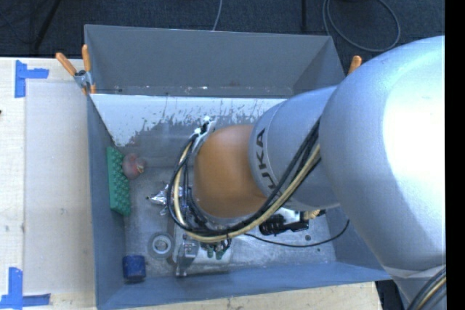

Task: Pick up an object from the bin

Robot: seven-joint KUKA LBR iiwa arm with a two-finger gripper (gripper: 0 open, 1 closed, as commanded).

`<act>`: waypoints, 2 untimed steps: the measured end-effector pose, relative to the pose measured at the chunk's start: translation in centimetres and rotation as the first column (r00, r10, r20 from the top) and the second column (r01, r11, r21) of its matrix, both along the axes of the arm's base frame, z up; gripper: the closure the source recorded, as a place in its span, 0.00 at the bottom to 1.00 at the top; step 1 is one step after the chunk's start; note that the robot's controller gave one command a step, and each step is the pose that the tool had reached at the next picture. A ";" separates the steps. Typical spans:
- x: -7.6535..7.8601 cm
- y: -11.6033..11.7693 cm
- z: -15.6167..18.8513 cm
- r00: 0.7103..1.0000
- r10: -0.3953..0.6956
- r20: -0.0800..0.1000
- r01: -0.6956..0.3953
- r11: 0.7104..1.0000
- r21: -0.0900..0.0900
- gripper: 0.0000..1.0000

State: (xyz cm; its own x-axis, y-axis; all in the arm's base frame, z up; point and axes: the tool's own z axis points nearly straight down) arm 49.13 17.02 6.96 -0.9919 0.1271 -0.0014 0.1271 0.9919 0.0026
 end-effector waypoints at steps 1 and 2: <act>0.7 -5.1 2.0 0.999 0.047 -0.002 -0.047 0.999 -0.004 0.00; -0.8 -1.5 0.4 0.998 0.060 0.001 -0.060 0.998 -0.002 0.00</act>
Offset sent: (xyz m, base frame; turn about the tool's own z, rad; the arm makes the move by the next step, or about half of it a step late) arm 0.0066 -0.0480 0.0201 -0.0505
